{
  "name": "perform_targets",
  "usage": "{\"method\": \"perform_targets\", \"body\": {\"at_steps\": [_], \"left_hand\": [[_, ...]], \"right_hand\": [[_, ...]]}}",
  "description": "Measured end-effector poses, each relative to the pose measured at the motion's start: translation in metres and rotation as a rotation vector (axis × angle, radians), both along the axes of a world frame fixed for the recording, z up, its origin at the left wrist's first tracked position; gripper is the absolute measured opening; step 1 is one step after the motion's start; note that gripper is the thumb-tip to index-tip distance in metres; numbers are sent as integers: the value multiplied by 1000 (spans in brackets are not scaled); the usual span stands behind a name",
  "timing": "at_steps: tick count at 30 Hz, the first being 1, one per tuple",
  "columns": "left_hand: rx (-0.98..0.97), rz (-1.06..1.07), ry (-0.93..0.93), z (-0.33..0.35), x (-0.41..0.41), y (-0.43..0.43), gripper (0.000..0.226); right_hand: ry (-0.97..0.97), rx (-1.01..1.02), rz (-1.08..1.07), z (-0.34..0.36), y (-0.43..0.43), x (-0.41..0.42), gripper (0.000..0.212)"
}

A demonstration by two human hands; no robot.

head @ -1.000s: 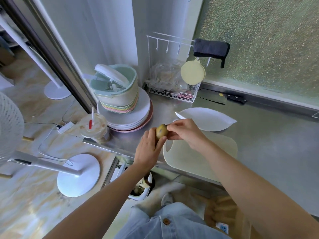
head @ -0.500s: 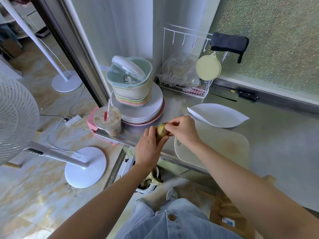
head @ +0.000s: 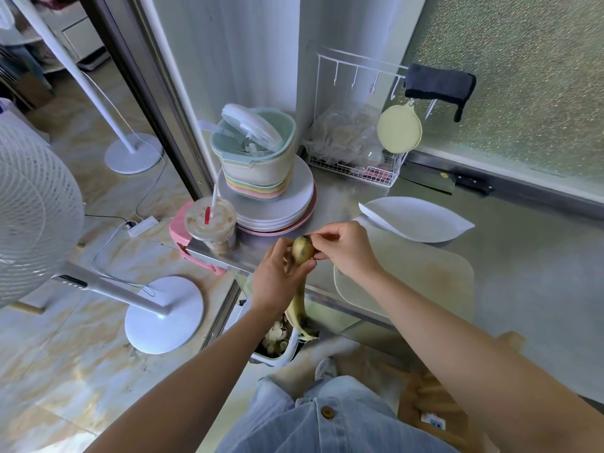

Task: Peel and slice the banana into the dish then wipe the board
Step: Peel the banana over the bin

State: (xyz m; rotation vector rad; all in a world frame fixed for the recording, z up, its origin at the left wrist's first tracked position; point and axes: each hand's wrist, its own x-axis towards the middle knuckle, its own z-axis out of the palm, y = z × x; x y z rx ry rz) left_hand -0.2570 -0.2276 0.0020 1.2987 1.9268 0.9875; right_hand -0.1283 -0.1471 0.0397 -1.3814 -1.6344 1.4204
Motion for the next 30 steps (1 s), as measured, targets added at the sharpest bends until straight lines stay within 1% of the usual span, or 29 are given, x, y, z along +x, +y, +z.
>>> {"method": "perform_targets", "body": {"at_steps": [2, 3, 5, 8, 11, 15, 17, 19, 21, 23, 24, 26, 28, 30], "left_hand": [[10, 13, -86, -2, 1, -1, 33], [13, 19, -136, -2, 1, -1, 32], [11, 34, -250, -2, 1, 0, 30], [29, 45, -507, 0, 1, 6, 27], [74, 86, -704, 5, 3, 14, 14], [117, 160, -928, 11, 3, 22, 1], [136, 202, -1000, 13, 3, 27, 8], [143, 238, -1057, 15, 5, 34, 23], [133, 255, -1093, 18, 9, 42, 30], [101, 257, -1092, 21, 15, 50, 24], [80, 252, -1081, 23, 18, 54, 20], [32, 199, -1028, 25, 27, 61, 19], [-15, 86, -952, 27, 37, 65, 23], [-73, -19, -898, 30, 47, 65, 26]], "right_hand": [[-25, 25, -45, -3, -2, -3, 10], [-3, -5, -77, -4, -3, -4, 10], [93, -133, -182, -7, -3, -5, 10], [276, -349, -343, -5, -3, -6, 9], [342, -436, -461, -6, 4, 6, 9], [305, -493, -603, -17, 13, 39, 11], [239, -511, -686, -27, 14, 58, 13], [120, -526, -736, -35, 14, 76, 13], [-8, -497, -708, -37, 16, 87, 14], [-60, -400, -645, -33, 22, 90, 14], [-62, -317, -603, -29, 26, 91, 15], [-55, -154, -465, -16, 32, 88, 27], [5, -87, -310, 0, 36, 81, 31], [81, -69, -191, 12, 39, 72, 28]]}}
